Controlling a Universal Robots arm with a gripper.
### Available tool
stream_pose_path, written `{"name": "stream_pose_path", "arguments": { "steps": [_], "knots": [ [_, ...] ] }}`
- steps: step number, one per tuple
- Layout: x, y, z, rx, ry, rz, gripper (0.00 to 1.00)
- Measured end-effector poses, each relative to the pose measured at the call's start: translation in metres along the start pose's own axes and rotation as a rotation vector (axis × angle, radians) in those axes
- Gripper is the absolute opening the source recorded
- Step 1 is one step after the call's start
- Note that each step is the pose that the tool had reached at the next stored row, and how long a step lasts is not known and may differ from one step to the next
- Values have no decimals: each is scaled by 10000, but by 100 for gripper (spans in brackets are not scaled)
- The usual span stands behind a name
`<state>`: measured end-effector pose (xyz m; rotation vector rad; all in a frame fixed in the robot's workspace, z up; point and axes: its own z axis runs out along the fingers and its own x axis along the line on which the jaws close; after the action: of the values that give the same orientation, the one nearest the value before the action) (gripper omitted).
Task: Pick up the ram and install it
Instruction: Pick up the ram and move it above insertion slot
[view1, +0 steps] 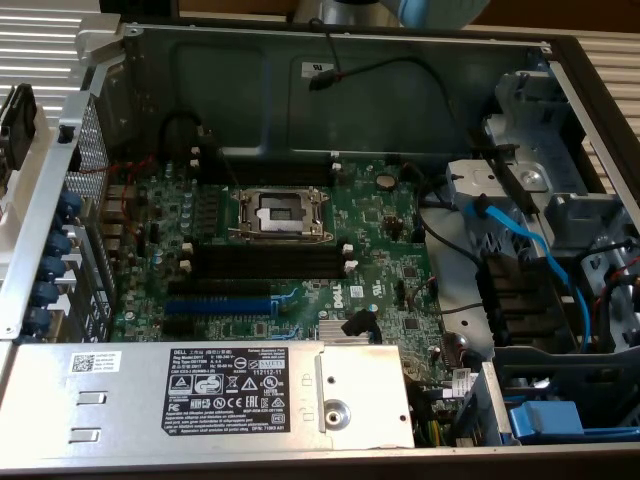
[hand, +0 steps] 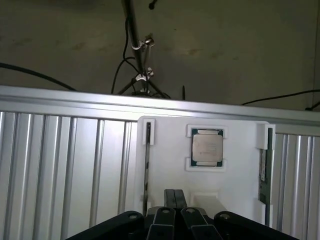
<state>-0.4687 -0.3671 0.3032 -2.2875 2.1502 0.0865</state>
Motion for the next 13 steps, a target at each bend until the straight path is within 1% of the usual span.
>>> {"name": "stream_pose_path", "arguments": {
  "steps": [7, 10, 13],
  "knots": [
    [9, -1, 45, -6, -66, -2, 10],
    [18, -2, 72, -5, -143, -6, 10],
    [47, -2, 101, -16, -257, -9, 10]
  ]
}}
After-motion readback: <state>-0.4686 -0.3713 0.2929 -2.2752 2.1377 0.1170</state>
